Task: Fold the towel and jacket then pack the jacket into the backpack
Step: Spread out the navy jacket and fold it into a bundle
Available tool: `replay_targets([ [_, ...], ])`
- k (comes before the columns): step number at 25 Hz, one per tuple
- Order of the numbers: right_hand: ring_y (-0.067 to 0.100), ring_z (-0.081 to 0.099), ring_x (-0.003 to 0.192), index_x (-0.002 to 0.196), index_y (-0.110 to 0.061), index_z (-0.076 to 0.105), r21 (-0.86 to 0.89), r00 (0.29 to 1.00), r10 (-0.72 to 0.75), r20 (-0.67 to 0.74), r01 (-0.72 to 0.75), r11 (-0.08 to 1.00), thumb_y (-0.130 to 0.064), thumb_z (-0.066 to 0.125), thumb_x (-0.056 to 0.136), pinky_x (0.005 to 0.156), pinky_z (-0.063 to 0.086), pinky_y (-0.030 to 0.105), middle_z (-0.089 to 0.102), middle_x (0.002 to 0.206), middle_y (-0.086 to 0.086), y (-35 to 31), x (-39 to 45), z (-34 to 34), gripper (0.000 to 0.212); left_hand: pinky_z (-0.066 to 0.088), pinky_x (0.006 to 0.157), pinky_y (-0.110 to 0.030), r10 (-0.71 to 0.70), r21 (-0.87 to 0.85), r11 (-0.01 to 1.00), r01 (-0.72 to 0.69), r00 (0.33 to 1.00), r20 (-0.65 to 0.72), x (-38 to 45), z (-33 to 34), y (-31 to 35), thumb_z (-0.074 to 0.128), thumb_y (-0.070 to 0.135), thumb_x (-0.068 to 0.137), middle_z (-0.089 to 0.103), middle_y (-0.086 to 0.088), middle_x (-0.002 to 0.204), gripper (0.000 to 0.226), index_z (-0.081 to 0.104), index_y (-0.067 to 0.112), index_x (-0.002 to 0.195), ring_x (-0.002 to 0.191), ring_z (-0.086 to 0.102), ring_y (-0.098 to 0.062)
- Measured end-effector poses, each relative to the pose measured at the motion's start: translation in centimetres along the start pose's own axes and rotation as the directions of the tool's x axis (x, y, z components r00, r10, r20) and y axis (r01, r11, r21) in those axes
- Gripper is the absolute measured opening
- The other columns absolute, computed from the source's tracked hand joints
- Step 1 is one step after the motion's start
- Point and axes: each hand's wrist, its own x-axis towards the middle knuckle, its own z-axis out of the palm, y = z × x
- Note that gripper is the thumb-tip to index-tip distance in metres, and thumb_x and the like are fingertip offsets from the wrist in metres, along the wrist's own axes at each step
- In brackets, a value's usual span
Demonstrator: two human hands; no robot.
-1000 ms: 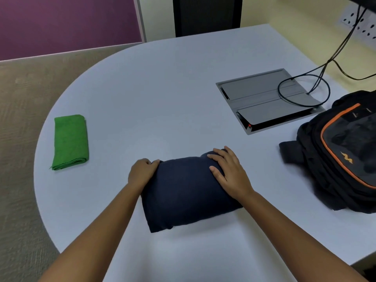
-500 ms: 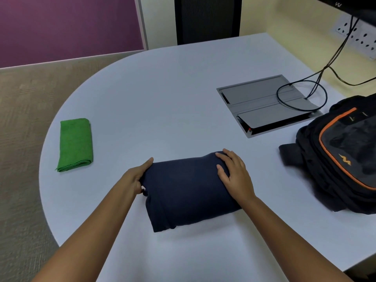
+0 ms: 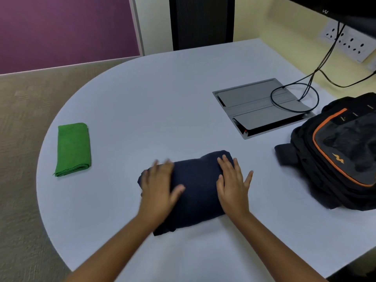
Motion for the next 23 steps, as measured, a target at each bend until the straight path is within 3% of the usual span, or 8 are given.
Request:
replay_targets([
  [2, 0.016, 0.011, 0.145, 0.144, -0.028, 0.033, -0.01, 0.999, -0.02, 0.045, 0.021, 1.0, -0.035, 0.018, 0.093, 0.114, 0.005, 0.055, 0.026, 0.154, -0.008, -0.1, -0.5, 0.6, 0.054, 0.025, 0.104, -0.06, 0.179, 0.24, 0.945, -0.224, 0.964, 0.195, -1.9, 3.0, 0.0, 0.025, 0.071, 0.086, 0.026, -0.002, 0.153, 0.077, 0.022, 0.023, 0.147, 0.138, 0.025, -0.041],
  [4, 0.016, 0.008, 0.145, 0.144, -0.03, 0.032, 0.0, 0.993, -0.069, 0.096, 0.069, 0.998, -0.04, 0.019, 0.095, 0.115, 0.012, 0.051, 0.021, 0.154, -0.009, 0.6, -0.4, 0.6, 0.052, 0.028, 0.098, -0.061, 0.136, 0.335, 0.916, -0.22, 0.957, 0.256, -2.2, 4.4, -0.7, 0.015, 0.078, 0.082, 0.022, -0.003, 0.154, 0.086, 0.016, 0.023, 0.149, 0.135, 0.026, -0.044],
  [9, 0.02, 0.014, 0.145, 0.144, -0.029, 0.032, -0.009, 0.987, -0.11, 0.114, 0.111, 0.994, -0.038, 0.023, 0.095, 0.113, 0.021, 0.048, 0.024, 0.154, -0.006, 1.2, 0.5, 1.0, 0.051, 0.026, 0.098, -0.06, 0.075, 0.341, 0.925, -0.168, 0.96, 0.269, -1.7, 4.6, -0.5, 0.015, 0.079, 0.082, 0.023, -0.003, 0.154, 0.088, 0.02, 0.022, 0.148, 0.138, 0.02, -0.043],
  [12, 0.021, 0.013, 0.145, 0.145, -0.029, 0.029, -0.043, 0.982, -0.113, 0.149, 0.121, 0.992, -0.038, 0.021, 0.095, 0.113, 0.018, 0.05, 0.023, 0.155, -0.007, 1.4, 0.7, 1.4, 0.052, 0.021, 0.101, -0.06, 0.069, 0.317, 0.934, -0.164, 0.954, 0.291, -1.6, 5.1, -0.4, 0.016, 0.078, 0.083, 0.019, -0.003, 0.154, 0.086, 0.019, 0.022, 0.148, 0.139, 0.013, -0.039],
  [15, 0.019, 0.01, 0.145, 0.146, -0.03, 0.026, -0.053, 0.975, -0.107, 0.193, 0.119, 0.991, -0.041, 0.018, 0.094, 0.114, 0.013, 0.05, 0.021, 0.155, -0.008, 1.8, 1.5, 1.8, 0.054, 0.024, 0.102, -0.06, 0.05, 0.296, 0.943, -0.15, 0.946, 0.32, -0.9, 5.3, -0.5, 0.012, 0.078, 0.082, 0.027, -0.004, 0.153, 0.086, 0.022, 0.022, 0.147, 0.139, 0.021, -0.041],
  [19, 0.019, 0.017, 0.144, 0.143, -0.03, 0.034, -0.022, 0.965, -0.15, 0.216, 0.158, 0.987, -0.042, 0.016, 0.092, 0.114, 0.014, 0.053, 0.028, 0.153, -0.008, 2.1, 4.3, 1.7, 0.055, 0.016, 0.113, -0.052, -0.028, 0.273, 0.959, -0.078, 0.931, 0.365, 0.8, 3.8, 0.6, -0.007, 0.082, 0.071, 0.014, -0.003, 0.158, 0.095, 0.0, 0.029, 0.149, 0.142, 0.017, -0.038],
  [21, 0.018, 0.018, 0.144, 0.142, -0.03, 0.036, 0.007, 0.961, -0.185, 0.206, 0.187, 0.982, -0.04, 0.018, 0.092, 0.115, 0.011, 0.053, 0.03, 0.152, -0.008, 2.4, 5.4, 1.7, 0.054, 0.025, 0.111, -0.043, -0.021, 0.332, 0.938, -0.103, 0.936, 0.351, 1.3, 3.2, 1.1, 0.002, 0.073, 0.078, 0.017, -0.006, 0.156, 0.085, -0.001, 0.026, 0.149, 0.135, 0.027, -0.035],
  [23, 0.018, 0.016, 0.144, 0.144, -0.03, 0.03, 0.032, 0.977, -0.116, 0.18, 0.112, 0.993, -0.039, 0.018, 0.091, 0.117, 0.007, 0.051, 0.027, 0.154, -0.007, 2.9, 5.8, 1.9, 0.056, 0.038, 0.097, -0.035, 0.008, 0.347, 0.929, -0.127, 0.945, 0.326, 2.1, 2.3, 1.3, 0.018, 0.067, 0.087, 0.029, -0.006, 0.147, 0.077, 0.005, 0.024, 0.149, 0.12, 0.04, -0.029],
])
